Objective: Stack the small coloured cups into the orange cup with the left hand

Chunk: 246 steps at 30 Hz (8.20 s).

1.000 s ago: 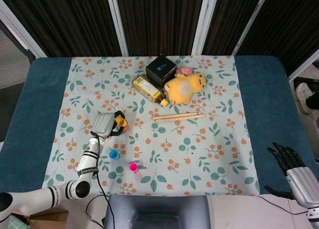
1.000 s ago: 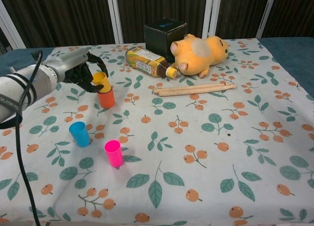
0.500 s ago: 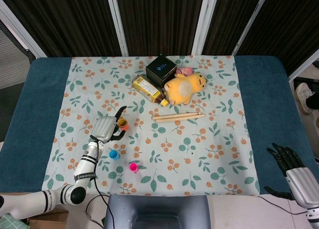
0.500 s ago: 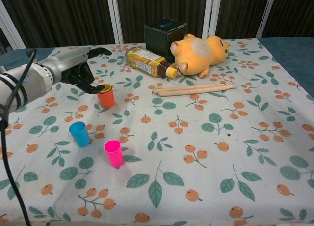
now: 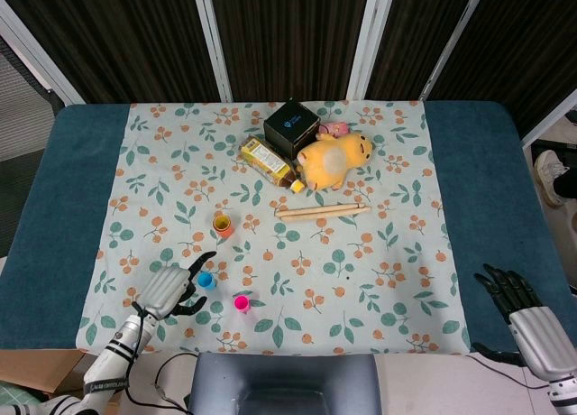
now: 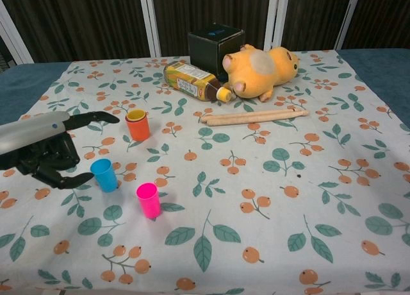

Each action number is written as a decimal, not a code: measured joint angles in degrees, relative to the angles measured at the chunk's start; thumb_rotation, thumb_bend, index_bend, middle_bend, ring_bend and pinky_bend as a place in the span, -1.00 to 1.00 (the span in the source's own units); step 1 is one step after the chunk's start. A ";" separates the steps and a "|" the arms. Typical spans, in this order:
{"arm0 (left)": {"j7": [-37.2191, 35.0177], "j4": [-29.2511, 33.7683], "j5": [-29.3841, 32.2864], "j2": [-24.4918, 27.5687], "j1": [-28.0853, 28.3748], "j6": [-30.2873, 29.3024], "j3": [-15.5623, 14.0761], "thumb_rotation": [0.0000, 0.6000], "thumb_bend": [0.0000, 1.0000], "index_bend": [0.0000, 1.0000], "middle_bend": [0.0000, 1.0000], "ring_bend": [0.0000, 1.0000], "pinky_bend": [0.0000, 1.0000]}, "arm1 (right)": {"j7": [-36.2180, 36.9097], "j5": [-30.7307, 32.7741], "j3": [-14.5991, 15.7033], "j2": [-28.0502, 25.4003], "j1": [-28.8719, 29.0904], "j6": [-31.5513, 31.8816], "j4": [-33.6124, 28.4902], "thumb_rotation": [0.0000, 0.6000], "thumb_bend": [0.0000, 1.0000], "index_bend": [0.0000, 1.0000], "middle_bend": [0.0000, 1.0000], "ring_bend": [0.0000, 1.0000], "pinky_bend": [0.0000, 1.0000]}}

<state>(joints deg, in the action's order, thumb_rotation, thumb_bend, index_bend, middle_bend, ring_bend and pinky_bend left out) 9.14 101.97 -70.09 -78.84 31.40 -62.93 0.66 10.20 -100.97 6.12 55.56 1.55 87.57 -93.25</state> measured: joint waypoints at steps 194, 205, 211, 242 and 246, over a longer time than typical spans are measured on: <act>-10.71 -11.63 -1.74 -17.38 -4.03 5.96 3.33 1.00 -0.25 -0.08 1.00 1.00 1.00 | 4.53 -1.63 0.71 -1.46 -0.20 2.52 1.21 1.00 -0.76 -1.00 -1.00 -1.00 -1.00; -11.96 -11.69 -2.02 -17.59 -4.04 5.17 4.11 1.00 -0.19 0.16 1.00 1.00 1.00 | 4.69 -1.58 0.70 -1.53 -0.20 2.54 1.20 1.00 -0.76 -1.00 -1.00 -1.00 -1.00; -14.67 -11.27 -2.76 -16.89 -3.69 2.91 7.88 1.00 -0.19 0.17 1.00 1.00 1.00 | 4.97 -1.35 0.59 -1.60 -0.21 2.61 1.22 1.00 -0.76 -1.00 -1.00 -1.00 -1.00; -14.57 -34.82 9.56 -24.56 8.53 6.13 22.70 1.00 -0.25 0.18 1.00 1.00 1.00 | 4.34 1.57 -0.64 -1.65 -0.30 1.58 0.90 1.00 -0.77 -1.00 -1.00 -1.00 -1.00; -14.89 -35.22 9.74 -24.51 8.48 6.43 22.15 1.00 -0.25 0.18 1.00 1.00 1.00 | 4.25 1.63 -0.72 -1.58 -0.44 1.78 0.87 1.00 -0.76 -1.00 -1.00 -1.00 -1.00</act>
<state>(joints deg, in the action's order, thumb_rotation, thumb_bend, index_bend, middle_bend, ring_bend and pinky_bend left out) -5.75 66.75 -60.35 -103.36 39.88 -56.50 22.80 14.45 -99.33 5.40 53.98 1.11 89.35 -92.38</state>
